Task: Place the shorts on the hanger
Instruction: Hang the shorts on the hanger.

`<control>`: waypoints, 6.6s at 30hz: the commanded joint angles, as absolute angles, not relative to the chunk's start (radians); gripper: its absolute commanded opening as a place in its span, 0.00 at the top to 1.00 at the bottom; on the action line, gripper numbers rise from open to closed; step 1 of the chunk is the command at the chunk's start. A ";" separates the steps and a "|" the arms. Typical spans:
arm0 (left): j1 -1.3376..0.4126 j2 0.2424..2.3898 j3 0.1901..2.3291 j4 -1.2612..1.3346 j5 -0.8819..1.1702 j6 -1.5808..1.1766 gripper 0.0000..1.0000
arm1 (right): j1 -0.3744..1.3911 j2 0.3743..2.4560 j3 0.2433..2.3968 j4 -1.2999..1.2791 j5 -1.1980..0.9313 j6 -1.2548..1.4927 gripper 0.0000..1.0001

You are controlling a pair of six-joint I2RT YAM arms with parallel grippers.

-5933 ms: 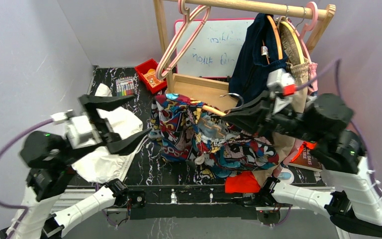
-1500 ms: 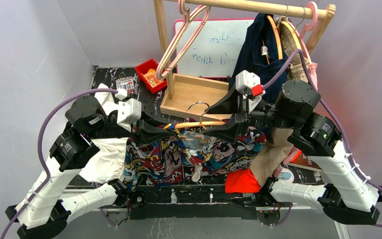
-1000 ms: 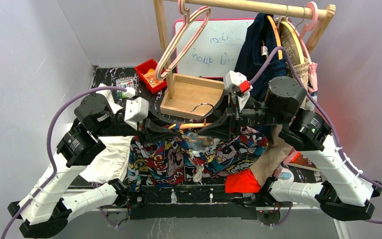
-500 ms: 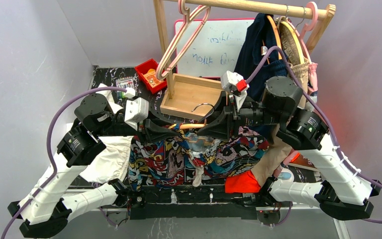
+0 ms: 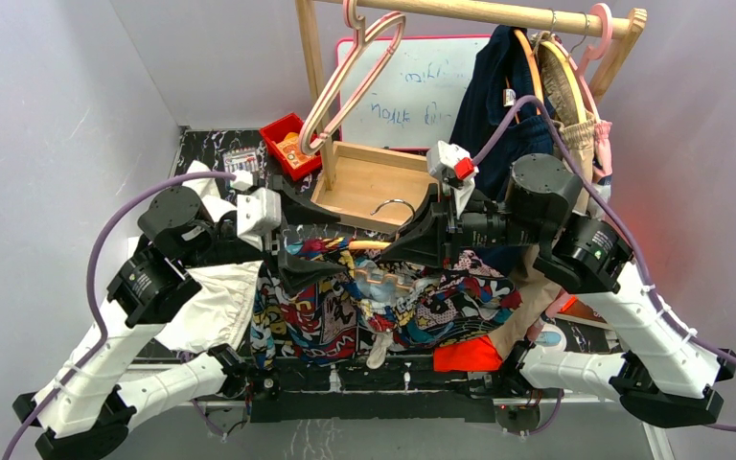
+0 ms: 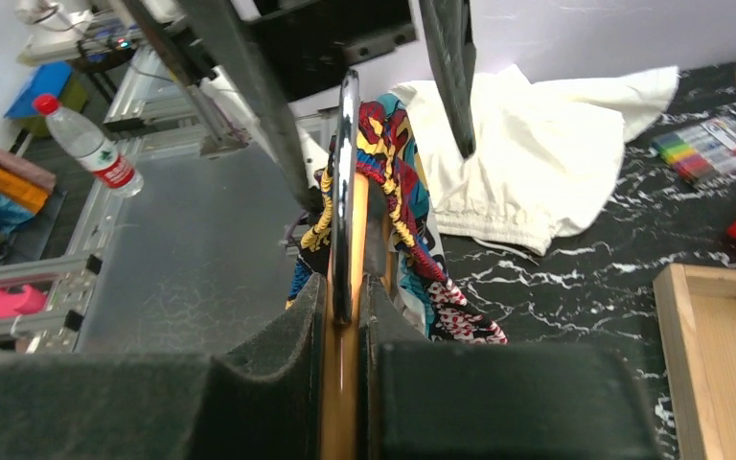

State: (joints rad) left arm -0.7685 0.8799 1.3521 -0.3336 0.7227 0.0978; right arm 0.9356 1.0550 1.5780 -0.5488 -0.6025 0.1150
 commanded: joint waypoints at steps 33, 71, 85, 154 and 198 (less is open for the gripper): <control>-0.765 0.376 1.365 -0.216 -0.092 0.259 0.02 | 0.936 1.102 1.819 -0.546 -0.453 0.092 1.00; -0.765 0.725 1.348 -0.226 0.345 0.096 0.08 | 0.937 1.061 1.710 -0.638 -0.332 0.032 1.00; -0.765 0.854 1.324 -0.112 0.467 0.060 0.22 | 0.936 1.052 1.678 -0.612 -0.366 0.029 1.00; -0.766 0.738 1.200 -0.205 0.408 0.114 1.00 | 0.937 0.973 1.602 -0.514 -0.398 0.069 1.00; -0.765 0.889 1.431 -0.535 0.642 0.253 0.04 | 0.936 1.032 1.671 -0.592 -0.516 0.037 1.00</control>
State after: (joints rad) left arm -0.7677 0.8608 1.4170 -0.5022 0.6281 0.2485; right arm 0.9375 1.0592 1.6222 -0.6590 -0.4824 0.0479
